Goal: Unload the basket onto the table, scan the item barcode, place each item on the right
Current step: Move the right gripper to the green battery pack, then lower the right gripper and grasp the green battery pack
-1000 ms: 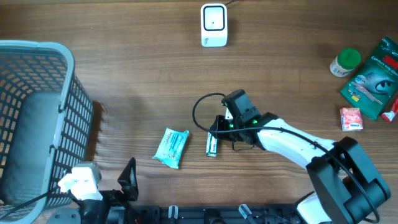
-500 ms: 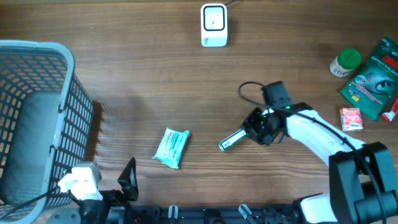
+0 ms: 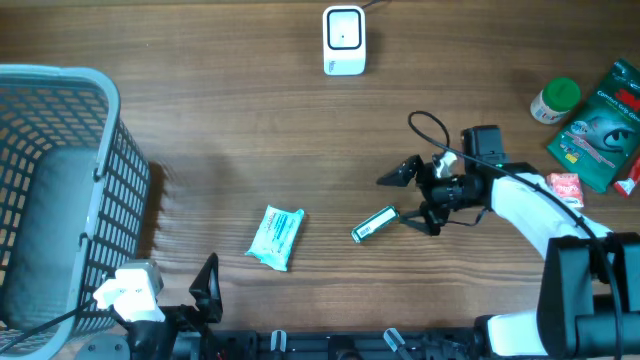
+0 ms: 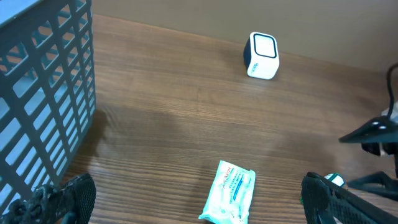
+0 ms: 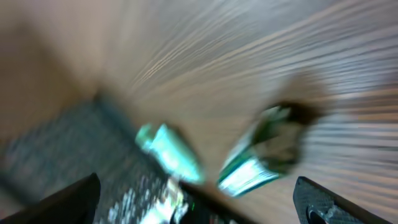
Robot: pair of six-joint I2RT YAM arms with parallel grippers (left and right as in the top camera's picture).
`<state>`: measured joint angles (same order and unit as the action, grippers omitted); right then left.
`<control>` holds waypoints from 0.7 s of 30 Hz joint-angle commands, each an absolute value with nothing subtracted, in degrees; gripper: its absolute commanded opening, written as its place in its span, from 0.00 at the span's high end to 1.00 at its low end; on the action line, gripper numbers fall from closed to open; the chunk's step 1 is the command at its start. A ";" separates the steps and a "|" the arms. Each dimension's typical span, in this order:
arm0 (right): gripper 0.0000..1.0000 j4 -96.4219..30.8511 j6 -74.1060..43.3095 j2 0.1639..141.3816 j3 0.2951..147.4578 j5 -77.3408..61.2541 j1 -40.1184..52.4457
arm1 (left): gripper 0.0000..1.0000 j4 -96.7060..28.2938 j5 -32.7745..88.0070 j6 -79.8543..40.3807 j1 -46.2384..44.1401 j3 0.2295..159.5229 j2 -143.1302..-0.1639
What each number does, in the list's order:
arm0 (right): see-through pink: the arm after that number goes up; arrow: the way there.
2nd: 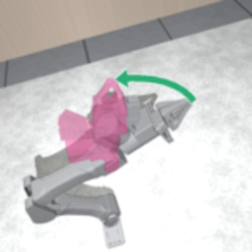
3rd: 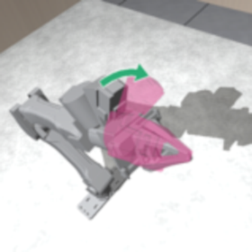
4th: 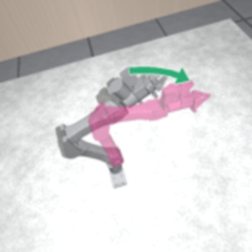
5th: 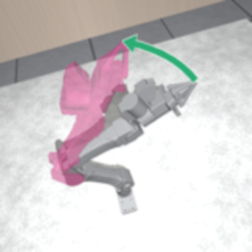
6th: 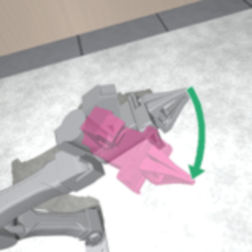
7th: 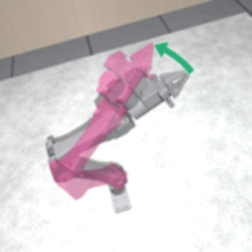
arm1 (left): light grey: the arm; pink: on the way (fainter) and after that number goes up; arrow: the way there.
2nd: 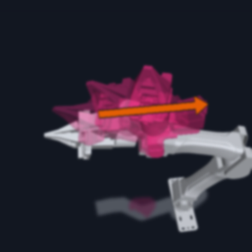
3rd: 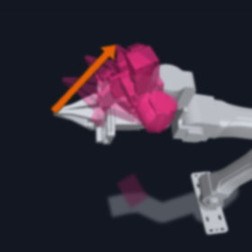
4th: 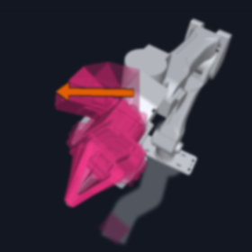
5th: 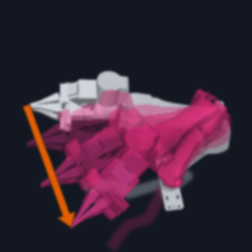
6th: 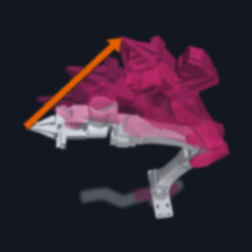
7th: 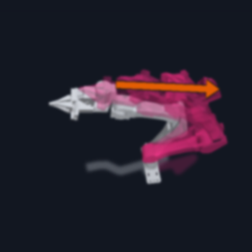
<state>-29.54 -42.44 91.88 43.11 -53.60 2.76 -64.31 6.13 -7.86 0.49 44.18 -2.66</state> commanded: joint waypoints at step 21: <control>0.01 -42.98 -40.38 95.20 43.64 -53.84 -3.86 | 0.00 -64.18 7.01 -8.16 0.82 44.14 -2.33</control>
<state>-42.46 -39.55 92.16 43.44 -60.75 -3.75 -64.31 6.13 -7.86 0.49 44.18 -2.66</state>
